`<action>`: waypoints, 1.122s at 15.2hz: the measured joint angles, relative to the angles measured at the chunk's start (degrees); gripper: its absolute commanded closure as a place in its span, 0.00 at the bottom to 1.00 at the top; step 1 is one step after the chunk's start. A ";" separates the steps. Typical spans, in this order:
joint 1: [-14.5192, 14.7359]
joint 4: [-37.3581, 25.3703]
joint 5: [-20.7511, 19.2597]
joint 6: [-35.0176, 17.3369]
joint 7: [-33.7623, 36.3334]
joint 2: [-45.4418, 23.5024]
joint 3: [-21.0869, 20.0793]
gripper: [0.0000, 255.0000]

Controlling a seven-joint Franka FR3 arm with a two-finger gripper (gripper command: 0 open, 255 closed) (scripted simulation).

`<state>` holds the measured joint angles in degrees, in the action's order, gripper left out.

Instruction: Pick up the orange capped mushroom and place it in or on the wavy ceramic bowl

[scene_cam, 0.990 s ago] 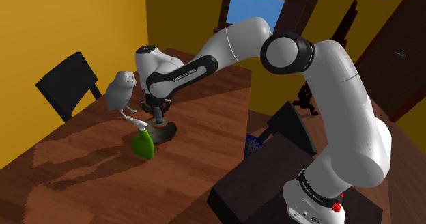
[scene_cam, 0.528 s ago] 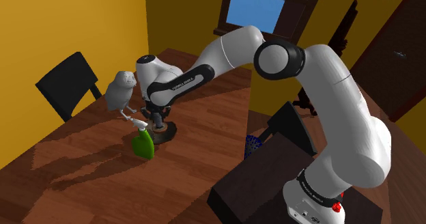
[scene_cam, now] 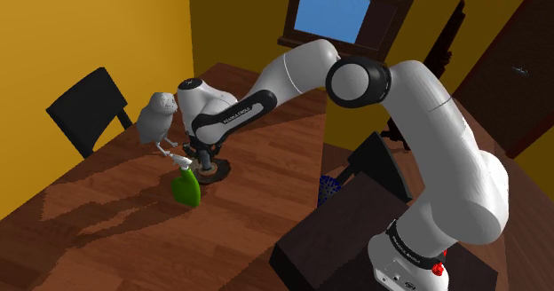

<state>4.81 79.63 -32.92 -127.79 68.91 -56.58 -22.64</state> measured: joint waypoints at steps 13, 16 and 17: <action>-0.43 1.04 1.23 3.01 -0.40 3.62 -1.27 0.00; -0.63 1.33 1.55 3.70 -0.59 4.59 -1.59 0.00; -0.65 1.36 1.57 3.75 -0.61 4.65 -1.61 0.00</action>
<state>4.16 80.98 -31.35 -124.04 68.31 -51.93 -24.25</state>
